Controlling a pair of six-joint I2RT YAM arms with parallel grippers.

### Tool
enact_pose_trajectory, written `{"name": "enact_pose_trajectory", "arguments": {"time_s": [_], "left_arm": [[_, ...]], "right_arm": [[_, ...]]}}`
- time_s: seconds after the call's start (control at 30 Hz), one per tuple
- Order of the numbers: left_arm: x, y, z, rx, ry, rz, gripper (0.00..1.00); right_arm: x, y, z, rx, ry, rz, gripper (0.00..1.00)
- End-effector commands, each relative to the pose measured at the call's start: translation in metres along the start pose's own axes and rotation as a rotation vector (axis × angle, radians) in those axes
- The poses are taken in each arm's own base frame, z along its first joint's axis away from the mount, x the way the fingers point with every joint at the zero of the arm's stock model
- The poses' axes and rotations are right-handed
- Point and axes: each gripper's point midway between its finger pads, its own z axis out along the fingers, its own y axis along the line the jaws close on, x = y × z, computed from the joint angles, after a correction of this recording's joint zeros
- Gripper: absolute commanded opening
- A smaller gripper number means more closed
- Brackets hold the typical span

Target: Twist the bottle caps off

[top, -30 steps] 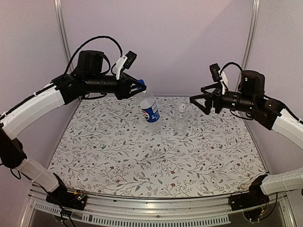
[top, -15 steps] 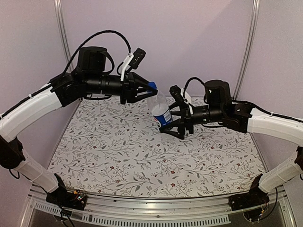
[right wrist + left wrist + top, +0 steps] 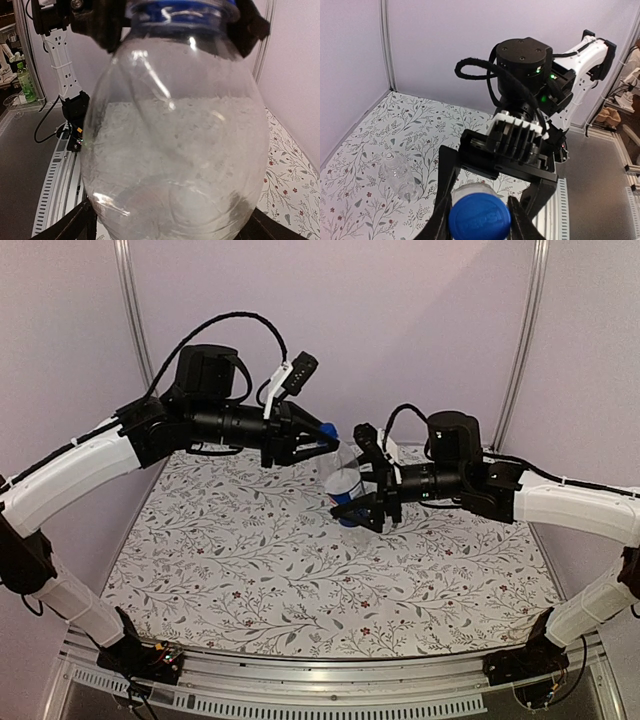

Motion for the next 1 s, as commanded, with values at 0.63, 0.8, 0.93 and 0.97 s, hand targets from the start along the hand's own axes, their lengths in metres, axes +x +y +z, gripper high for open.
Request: {"name": "enact_pose_trajectory", "arguments": {"time_s": [0.63,0.8,0.93,0.97], "left_arm": [[-0.003,-0.003,-0.007,0.070,-0.091,-0.005,0.00],[0.000,-0.002,-0.007,0.079,-0.094,-0.012,0.00],[0.002,-0.001,-0.006,0.083,-0.090,-0.019,0.00],[0.003,-0.001,-0.005,0.084,-0.089,-0.019,0.00]], "right_arm": [[0.015,-0.011,0.002,0.024,-0.004,-0.017,0.79],[0.015,-0.009,0.003,0.009,-0.008,-0.010,0.73],[0.011,-0.008,0.002,0.003,-0.020,-0.013,0.67],[0.010,-0.009,0.002,0.001,-0.021,-0.011,0.65]]}}
